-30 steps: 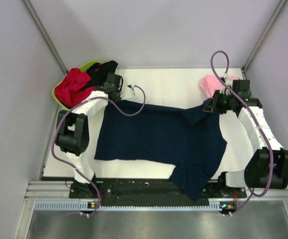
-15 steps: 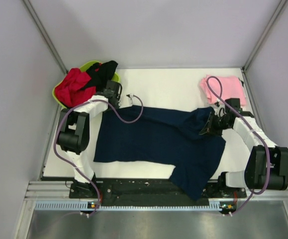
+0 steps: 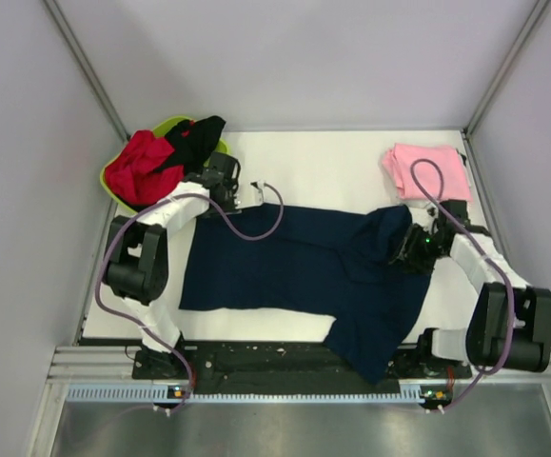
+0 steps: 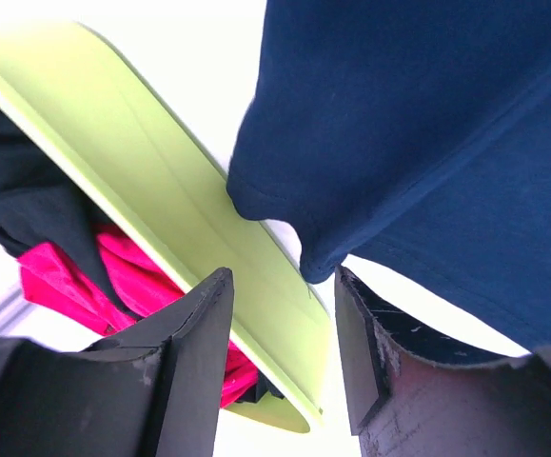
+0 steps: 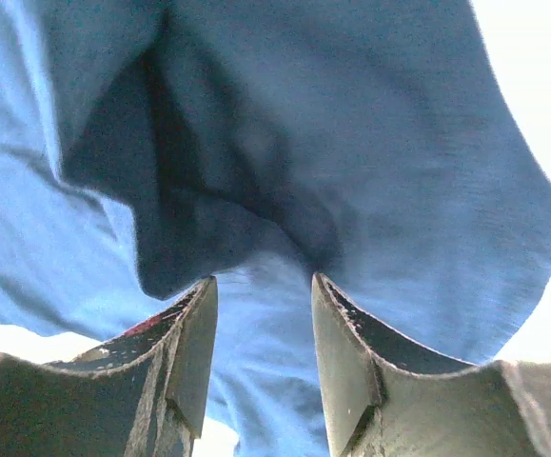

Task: Fold and stack the t-shirts
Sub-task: Fold the flattened tshirt in 1/3 of the way

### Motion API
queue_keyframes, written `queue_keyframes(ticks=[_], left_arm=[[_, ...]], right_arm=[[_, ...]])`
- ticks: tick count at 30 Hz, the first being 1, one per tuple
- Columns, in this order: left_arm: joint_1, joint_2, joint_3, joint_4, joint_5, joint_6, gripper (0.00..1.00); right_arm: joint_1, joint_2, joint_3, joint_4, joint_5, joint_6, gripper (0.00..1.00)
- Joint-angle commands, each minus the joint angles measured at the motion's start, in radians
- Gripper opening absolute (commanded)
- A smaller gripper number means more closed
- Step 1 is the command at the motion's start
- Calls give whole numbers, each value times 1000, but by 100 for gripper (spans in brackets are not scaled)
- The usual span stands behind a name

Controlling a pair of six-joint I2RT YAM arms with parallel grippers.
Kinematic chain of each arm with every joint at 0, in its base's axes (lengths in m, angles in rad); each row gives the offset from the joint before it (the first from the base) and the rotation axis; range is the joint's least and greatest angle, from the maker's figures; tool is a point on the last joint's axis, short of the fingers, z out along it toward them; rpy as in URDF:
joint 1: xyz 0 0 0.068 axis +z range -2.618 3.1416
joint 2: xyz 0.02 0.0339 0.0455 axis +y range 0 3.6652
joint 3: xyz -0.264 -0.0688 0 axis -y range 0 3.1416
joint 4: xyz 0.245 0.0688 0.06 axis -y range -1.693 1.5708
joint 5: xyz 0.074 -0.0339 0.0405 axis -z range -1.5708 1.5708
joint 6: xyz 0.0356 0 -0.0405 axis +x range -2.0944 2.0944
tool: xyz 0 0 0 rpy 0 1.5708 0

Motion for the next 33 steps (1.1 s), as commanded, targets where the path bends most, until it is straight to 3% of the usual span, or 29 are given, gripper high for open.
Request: queue_keyframes(ticks=[1, 7, 12, 16, 20, 23, 28, 29, 32, 33], left_arm=[[-76, -124, 70, -102, 137, -73, 52], [-96, -173, 69, -311, 300, -82, 43], [-107, -224, -27, -316, 344, -89, 47], [-93, -198, -59, -134, 195, -190, 51], [-9, -100, 51, -30, 78, -301, 53], [27, -77, -35, 83, 96, -234, 55], [27, -29, -214, 488, -26, -88, 59], [28, -10, -214, 544, -48, -82, 59], [34, 43, -199, 603, -45, -70, 58], [37, 52, -205, 611, -36, -57, 55]], right_arm=[[-136, -190, -75, 69, 161, 96, 43], [-151, -292, -65, 56, 169, 79, 41], [-64, -201, 14, 19, 168, -55, 41], [-38, -85, 136, 82, 56, -96, 47], [-38, 44, 192, 223, 68, -31, 50], [-38, 170, 210, 316, -13, 7, 50], [-38, 310, 261, 364, -39, 35, 49], [-38, 325, 267, 367, -44, 27, 46], [-49, 347, 285, 370, -3, 4, 6], [-55, 347, 287, 372, 23, -4, 0]])
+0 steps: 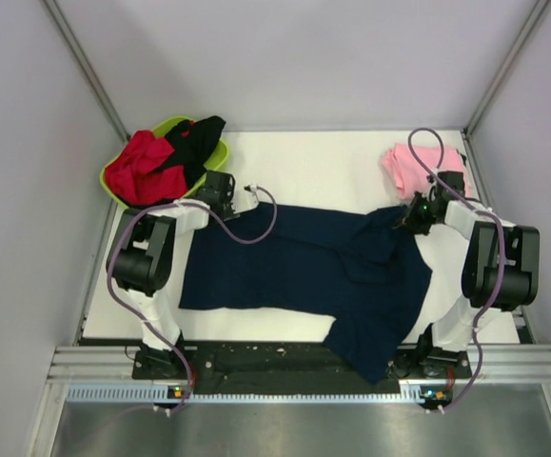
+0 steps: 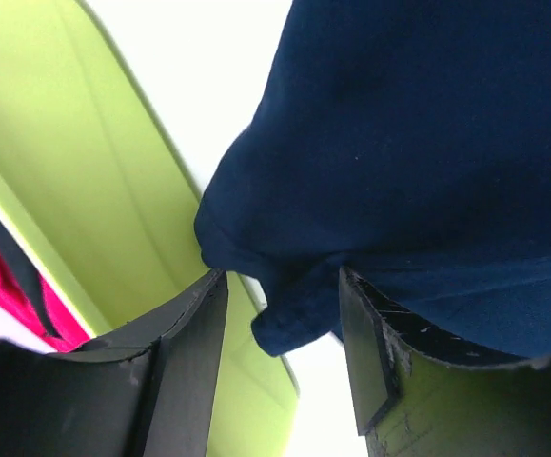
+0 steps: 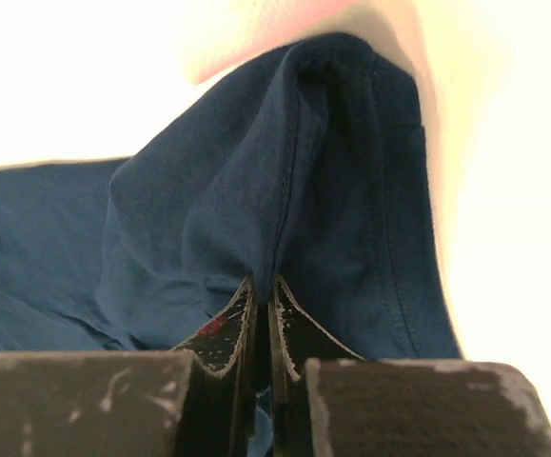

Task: Fold and stack the t-shirts
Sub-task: Fold the flattened tshirt in 1/3 of the way, then grap the side of the flattened tshirt closest away from the robot with both arms

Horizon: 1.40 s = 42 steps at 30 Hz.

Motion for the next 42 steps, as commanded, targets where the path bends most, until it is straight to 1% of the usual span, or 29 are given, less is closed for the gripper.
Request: queue_keyframes(ticks=[1, 3, 4, 7, 11, 13, 14, 15, 16, 17, 18, 20, 21, 22, 23, 24, 26, 27, 29, 30, 32, 34, 35, 36, 37, 38, 39, 41, 42], left_arm=[[6, 32, -4, 235, -20, 69, 43], [9, 28, -43, 255, -8, 72, 7], [10, 17, -58, 246, 6, 74, 0], [12, -15, -110, 180, 26, 80, 0], [15, -60, -147, 96, 8, 48, 0], [18, -84, -164, 64, 11, 33, 0], [18, -95, -168, 56, 9, 25, 0], [16, -101, -175, 41, 9, 16, 0], [16, -106, -172, 18, 18, 5, 0], [15, -110, -169, -5, 31, -3, 0], [13, -117, -164, -21, 37, -12, 3], [9, -140, -159, -29, 37, -21, 39], [9, -155, -149, -36, 35, -27, 53], [9, -178, -135, -51, 43, -32, 75], [9, -198, -110, -94, 51, -42, 79], [9, -227, -89, -139, 69, -52, 79], [9, -290, -32, -240, 120, -73, 80], [9, -329, -21, -289, 153, -79, 80], [9, -411, -17, -418, 221, -79, 80], [9, -451, -23, -479, 286, -70, 78], [10, -509, -38, -631, 347, -52, 71], [12, -531, -73, -770, 367, -44, 63], [13, -548, -105, -806, 361, -43, 62], [13, -567, -154, -825, 347, -38, 62], [15, -589, -199, -834, 316, -29, 64], [16, -609, -254, -828, 287, -20, 66], [18, -621, -309, -813, 261, -18, 68], [24, -638, -394, -751, 198, -12, 73], [24, -647, -424, -736, 183, -7, 75]], right_arm=[[-22, -4, 70, 61, 50, -27, 0], [-37, 8, 84, 63, 78, -53, 0], [-39, 23, 93, 60, 81, -66, 0], [-39, 69, 125, 44, 79, -90, 0], [-47, 89, 158, -3, 190, -81, 0], [-48, 94, 167, -26, 211, -79, 0], [-48, 98, 177, -46, 210, -83, 2], [-48, 101, 190, -69, 208, -89, 9], [-47, 101, 196, -89, 217, -92, 21], [-44, 97, 197, -100, 228, -104, 28], [-37, 83, 199, -120, 250, -115, 32], [-5, 22, 208, -164, 311, -153, 39], [25, -18, 211, -189, 348, -170, 41], [56, -73, 217, -215, 375, -193, 45], [91, -143, 228, -248, 410, -213, 51], [125, -199, 237, -277, 444, -245, 55], [231, -289, 263, -360, 498, -300, 59], [286, -325, 277, -400, 501, -328, 59], [401, -391, 299, -495, 437, -413, 60], [477, -424, 294, -520, 391, -461, 59], [637, -477, 264, -571, 314, -539, 59], [807, -512, 213, -613, 284, -570, 59], [891, -521, 173, -630, 262, -572, 59], [964, -529, 138, -644, 247, -560, 59], [1074, -532, 110, -655, 233, -543, 59], [1151, -529, 86, -651, 216, -528, 65], [1220, -514, 85, -647, 213, -503, 66], [1303, -460, 99, -653, 201, -446, 68], [1320, -428, 121, -676, 245, -416, 68]])
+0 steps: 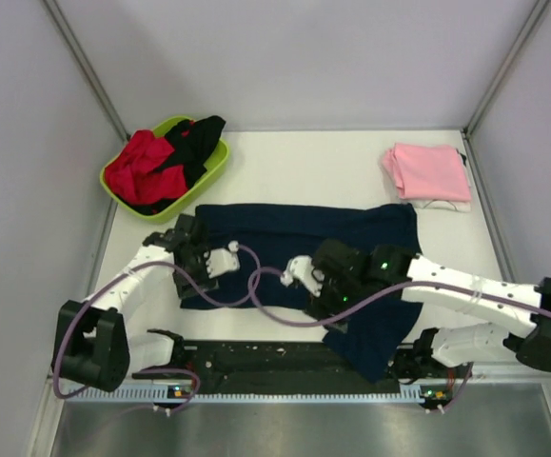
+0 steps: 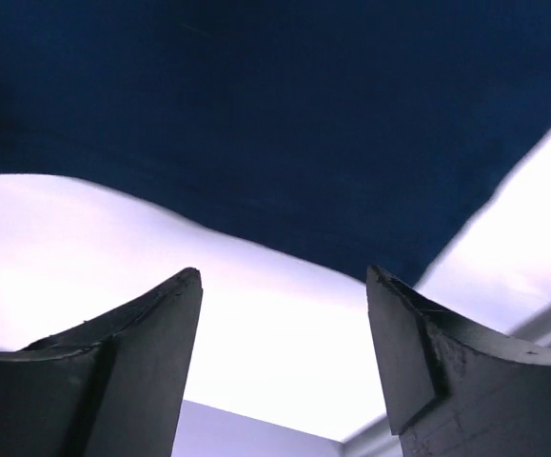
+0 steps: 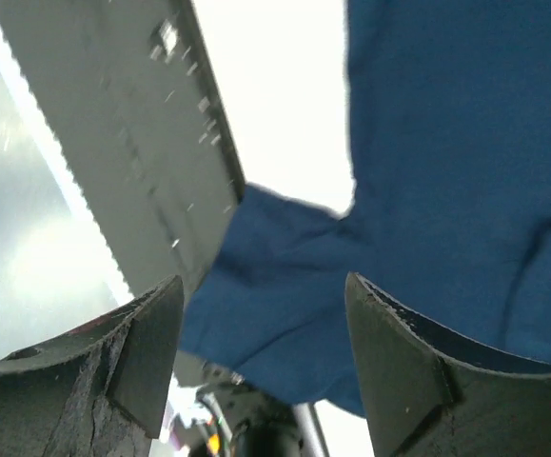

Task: Fold and stack the t-shirts
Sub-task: Grap the side of the flattened tshirt closest away from the robot with both arms

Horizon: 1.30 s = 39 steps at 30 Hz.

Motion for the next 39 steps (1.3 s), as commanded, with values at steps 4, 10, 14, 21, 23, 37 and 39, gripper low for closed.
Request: queue_keyframes(ticks=[4, 10, 14, 21, 23, 37, 39], left_arm=[[10, -59, -191, 86, -103, 13, 80], [8, -1, -198, 167, -66, -6, 79], [8, 57, -200, 198, -106, -16, 58], [8, -15, -200, 195, -89, -16, 0], [8, -12, -180, 184, -92, -51, 0], [8, 0, 18, 77, -150, -90, 0], [8, 45, 73, 94, -156, -91, 0]], right_arm=[[119, 148, 89, -168, 120, 264, 65], [189, 8, -119, -119, 189, 767, 64], [218, -48, -329, 99, 157, 869, 68], [272, 101, -374, 154, 230, 875, 69], [272, 131, -399, 170, 253, 878, 67], [-6, -13, -221, -34, 375, 625, 0], [-186, -13, -183, -7, 250, 530, 0]])
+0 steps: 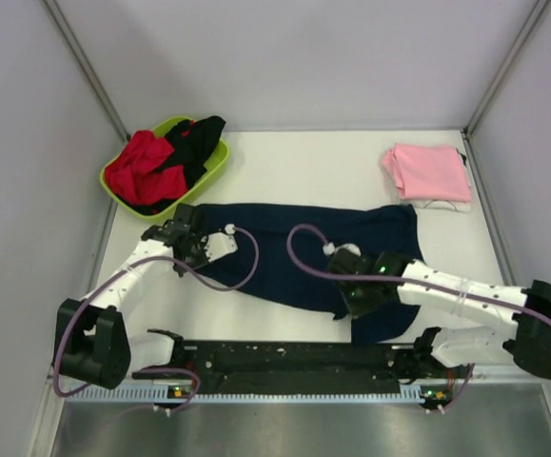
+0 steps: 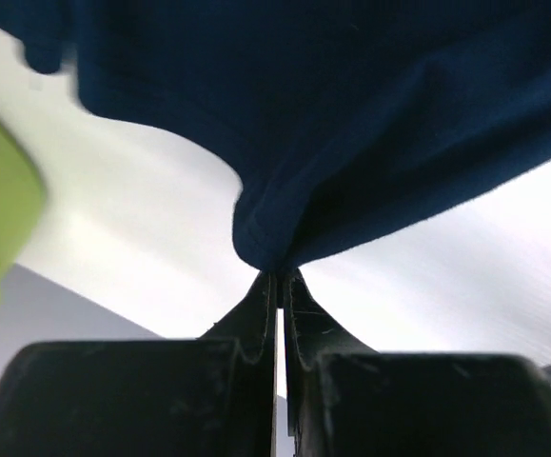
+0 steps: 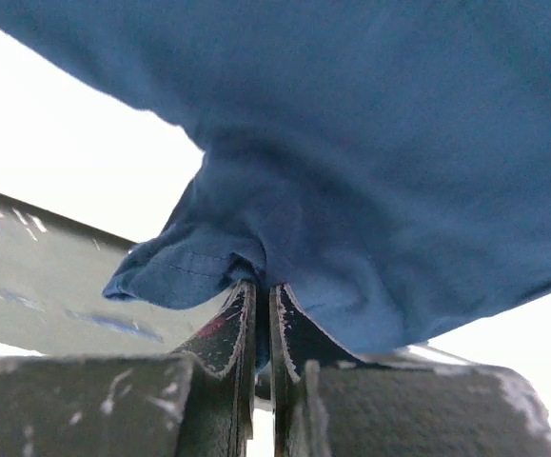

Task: Fold and stack the t-shirts
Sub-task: Grap the side of the flattened tshirt closest away from the robot with both arms, then fold the other side of the tshirt into a rectangle

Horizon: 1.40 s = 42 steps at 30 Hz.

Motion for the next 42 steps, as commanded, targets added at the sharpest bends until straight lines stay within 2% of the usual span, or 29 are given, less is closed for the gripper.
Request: queue_keyframes(ticks=[1, 4, 8, 10, 12, 18, 24, 28, 33, 36, 38, 40, 42], left_arm=[[3, 73, 145, 35, -29, -12, 0], [3, 175, 229, 30, -36, -21, 0], [5, 284, 329, 15, -38, -18, 0], [5, 325, 389, 3, -49, -22, 0], [8, 363, 441, -5, -65, -22, 0], [8, 465, 538, -30, -96, -18, 0], [9, 543, 553, -31, -136, -24, 0], [17, 600, 570, -31, -162, -47, 0], [35, 646, 604, -36, -185, -82, 2], [35, 658, 604, -37, -178, -93, 8], [35, 660, 599, -40, -168, -99, 11], [35, 658, 591, -34, -159, -107, 18], [35, 660, 584, -20, -161, -113, 30]], right_arm=[[-297, -39, 160, -9, -88, -239, 0], [-352, 37, 297, -30, -157, -376, 0], [-359, 160, 420, -108, -24, -775, 0], [-400, 196, 423, -95, 1, -957, 0], [-474, 217, 423, -55, -38, -1077, 0], [-646, 211, 392, 123, -139, -1352, 0], [-712, 330, 469, 160, -180, -1492, 0], [-730, 413, 512, 178, -167, -1547, 0], [-757, 450, 504, 290, -114, -1598, 2], [-757, 476, 480, 425, -55, -1642, 15], [-758, 508, 475, 528, 29, -1645, 30], [-764, 554, 513, 618, 114, -1595, 44], [-792, 604, 599, 637, 201, -1453, 47]])
